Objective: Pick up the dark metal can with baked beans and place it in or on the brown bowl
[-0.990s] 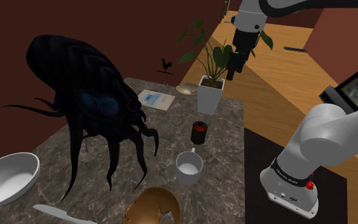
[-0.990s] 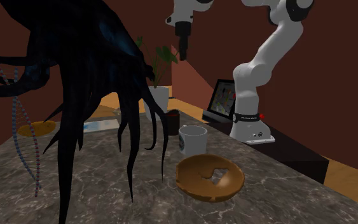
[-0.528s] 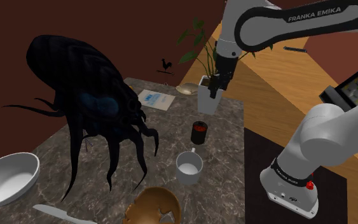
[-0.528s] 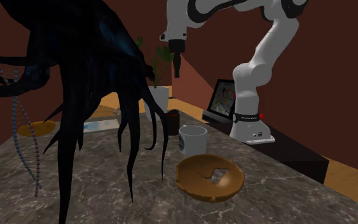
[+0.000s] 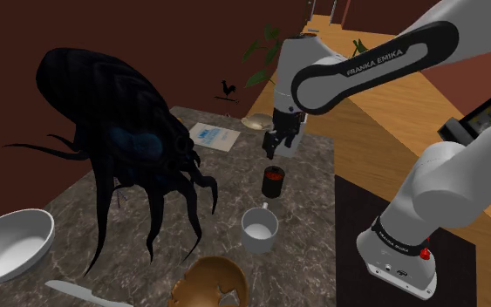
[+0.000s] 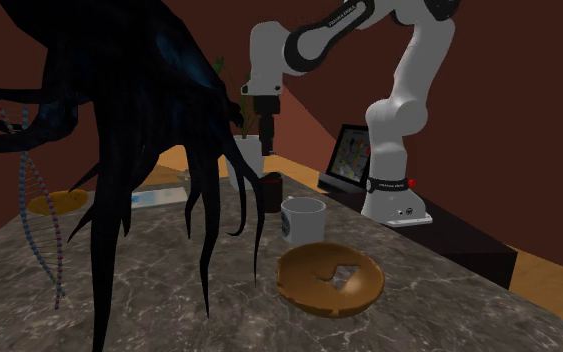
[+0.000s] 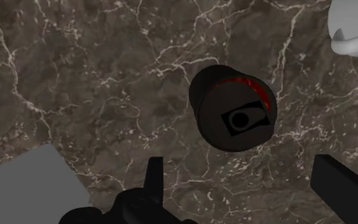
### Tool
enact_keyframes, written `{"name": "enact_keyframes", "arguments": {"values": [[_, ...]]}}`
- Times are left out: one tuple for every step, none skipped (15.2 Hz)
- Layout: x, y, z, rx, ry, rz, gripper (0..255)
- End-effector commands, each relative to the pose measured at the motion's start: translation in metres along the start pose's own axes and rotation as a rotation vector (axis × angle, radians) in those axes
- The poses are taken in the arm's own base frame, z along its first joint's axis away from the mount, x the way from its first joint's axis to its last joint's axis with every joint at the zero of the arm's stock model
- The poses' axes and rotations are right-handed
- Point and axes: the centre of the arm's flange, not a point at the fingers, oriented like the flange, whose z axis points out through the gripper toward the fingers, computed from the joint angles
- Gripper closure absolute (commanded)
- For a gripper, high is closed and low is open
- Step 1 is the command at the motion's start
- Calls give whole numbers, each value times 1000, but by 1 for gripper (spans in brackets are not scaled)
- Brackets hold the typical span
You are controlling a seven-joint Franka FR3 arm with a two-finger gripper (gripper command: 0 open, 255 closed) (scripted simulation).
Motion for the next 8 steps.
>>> {"name": "enact_keyframes", "arguments": {"values": [[7,-11,25,0,1,19,0],[11,-16,37,-1,1,28,0],[13,-18,41,-1,1,32,0],[13,-18,46,-1,1,32,0],[13,-18,51,-1,1,32,0],[13,-18,57,-1,1,32,0],[13,-18,62,-1,1,32,0],[13,-18,67,-1,1,32,0]]}}
